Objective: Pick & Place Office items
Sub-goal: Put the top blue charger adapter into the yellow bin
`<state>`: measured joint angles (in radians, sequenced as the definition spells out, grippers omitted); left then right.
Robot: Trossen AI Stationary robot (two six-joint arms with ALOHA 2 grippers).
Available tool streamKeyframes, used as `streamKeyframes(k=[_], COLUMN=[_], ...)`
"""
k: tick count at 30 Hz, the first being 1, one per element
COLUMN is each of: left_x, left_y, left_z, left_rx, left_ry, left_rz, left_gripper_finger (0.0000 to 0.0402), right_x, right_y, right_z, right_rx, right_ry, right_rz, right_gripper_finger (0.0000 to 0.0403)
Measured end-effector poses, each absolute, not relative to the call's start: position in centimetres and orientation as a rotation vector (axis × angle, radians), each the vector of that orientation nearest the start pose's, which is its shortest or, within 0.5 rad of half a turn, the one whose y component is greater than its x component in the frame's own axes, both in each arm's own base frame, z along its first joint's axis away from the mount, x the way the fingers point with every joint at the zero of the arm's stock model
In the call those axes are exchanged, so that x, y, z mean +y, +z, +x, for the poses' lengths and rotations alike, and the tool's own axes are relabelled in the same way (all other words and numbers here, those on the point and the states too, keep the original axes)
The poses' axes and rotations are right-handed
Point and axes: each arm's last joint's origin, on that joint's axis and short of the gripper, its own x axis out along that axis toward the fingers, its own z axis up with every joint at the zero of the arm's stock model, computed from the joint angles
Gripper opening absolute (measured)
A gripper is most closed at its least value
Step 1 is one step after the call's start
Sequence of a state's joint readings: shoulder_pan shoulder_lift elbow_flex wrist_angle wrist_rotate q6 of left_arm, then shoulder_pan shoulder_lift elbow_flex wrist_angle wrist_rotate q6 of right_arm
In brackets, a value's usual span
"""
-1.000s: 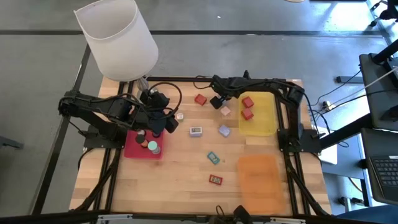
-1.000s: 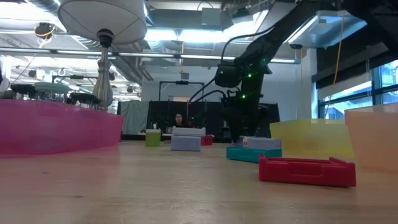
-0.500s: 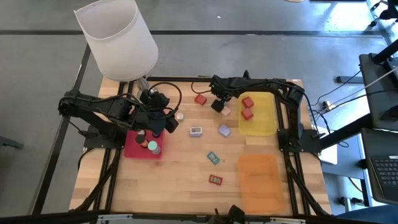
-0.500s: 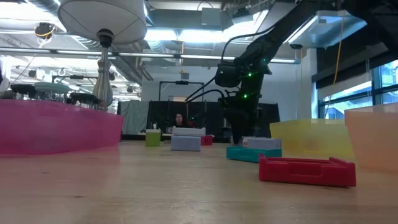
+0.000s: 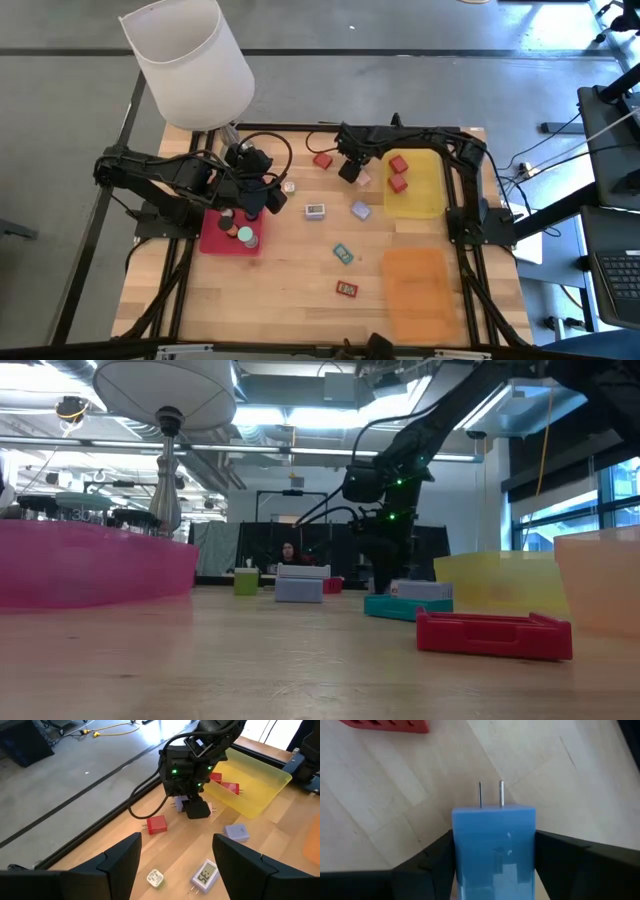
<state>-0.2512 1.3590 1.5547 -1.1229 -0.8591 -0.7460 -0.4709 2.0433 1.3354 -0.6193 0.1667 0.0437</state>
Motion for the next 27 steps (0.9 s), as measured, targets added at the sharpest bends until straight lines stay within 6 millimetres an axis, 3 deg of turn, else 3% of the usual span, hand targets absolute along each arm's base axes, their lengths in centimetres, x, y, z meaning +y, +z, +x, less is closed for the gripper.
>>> streamKeyframes(k=[5, 14, 21, 27], left_x=[-4.0, -3.9, -3.9, -3.9], left_y=[39.9, 39.9, 39.9, 39.9], left_z=[24.3, 24.3, 24.3, 24.3], left_rx=[0.531, 0.526, 0.511, 0.506], left_ry=[0.812, 0.819, 0.828, 0.832], left_rz=[-0.188, -0.186, -0.218, -0.233], left_gripper_finger=[0.0242, 0.0242, 0.0242, 0.0242], right_x=[-17.7, -16.2, -13.1, -11.0], right_y=[14.6, 23.8, 29.4, 30.0], right_z=[33.7, 31.5, 27.3, 22.5], right_rx=[1.323, 1.074, 1.074, 1.054], right_ry=[-0.585, -0.652, -0.658, -0.673], right_rz=[0.253, 0.256, 0.192, 0.22], right_gripper_finger=[0.0212, 0.0224, 0.0223, 0.0229])
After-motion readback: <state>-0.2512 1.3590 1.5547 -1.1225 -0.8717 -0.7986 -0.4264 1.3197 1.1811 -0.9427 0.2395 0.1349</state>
